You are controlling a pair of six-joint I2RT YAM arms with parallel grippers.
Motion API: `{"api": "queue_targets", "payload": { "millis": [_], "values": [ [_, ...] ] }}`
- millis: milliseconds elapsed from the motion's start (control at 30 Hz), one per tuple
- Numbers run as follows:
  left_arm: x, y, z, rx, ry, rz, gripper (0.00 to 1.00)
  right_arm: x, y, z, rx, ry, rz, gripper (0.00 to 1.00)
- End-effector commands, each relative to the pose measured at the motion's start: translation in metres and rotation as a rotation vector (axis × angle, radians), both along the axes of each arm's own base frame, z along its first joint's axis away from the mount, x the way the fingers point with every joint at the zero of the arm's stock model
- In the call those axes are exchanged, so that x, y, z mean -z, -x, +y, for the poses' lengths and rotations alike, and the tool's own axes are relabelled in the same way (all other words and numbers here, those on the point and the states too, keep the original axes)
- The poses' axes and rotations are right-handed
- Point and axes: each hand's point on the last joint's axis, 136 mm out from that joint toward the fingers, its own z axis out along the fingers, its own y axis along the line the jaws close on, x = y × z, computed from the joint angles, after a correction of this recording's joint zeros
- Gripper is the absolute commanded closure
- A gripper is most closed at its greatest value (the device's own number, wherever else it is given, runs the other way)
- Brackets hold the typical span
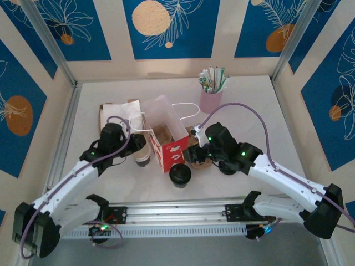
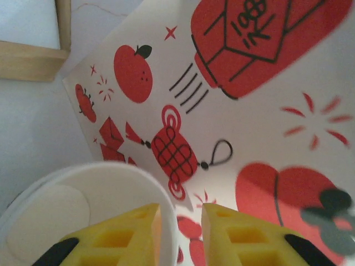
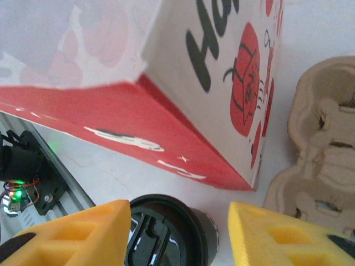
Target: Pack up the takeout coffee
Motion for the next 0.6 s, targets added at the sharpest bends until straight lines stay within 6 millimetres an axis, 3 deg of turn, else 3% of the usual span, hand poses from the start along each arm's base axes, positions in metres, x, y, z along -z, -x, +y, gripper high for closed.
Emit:
{"api": "queue_targets", "payload": {
  "millis": [0, 233, 567],
  "values": [
    [-0.02, -0.022, -0.009, 0.01, 0.045, -0.095, 0.77, -0.003, -0.012, 0.007, 0.007, -0.018, -0.044, 0.54],
    [-0.013, -0.05, -0.019, 0.025, 0.0, -0.091, 0.8, 0.0, -0.027, 0.02, -0.002, 0.005, -0.051, 0.55],
    [-0.007, -0.076, -0.013, -0.018, 0.0, -0.086, 0.81, 0.002, -0.045, 0.03, -0.005, 0.042, -0.044, 0.54]
  ]
}}
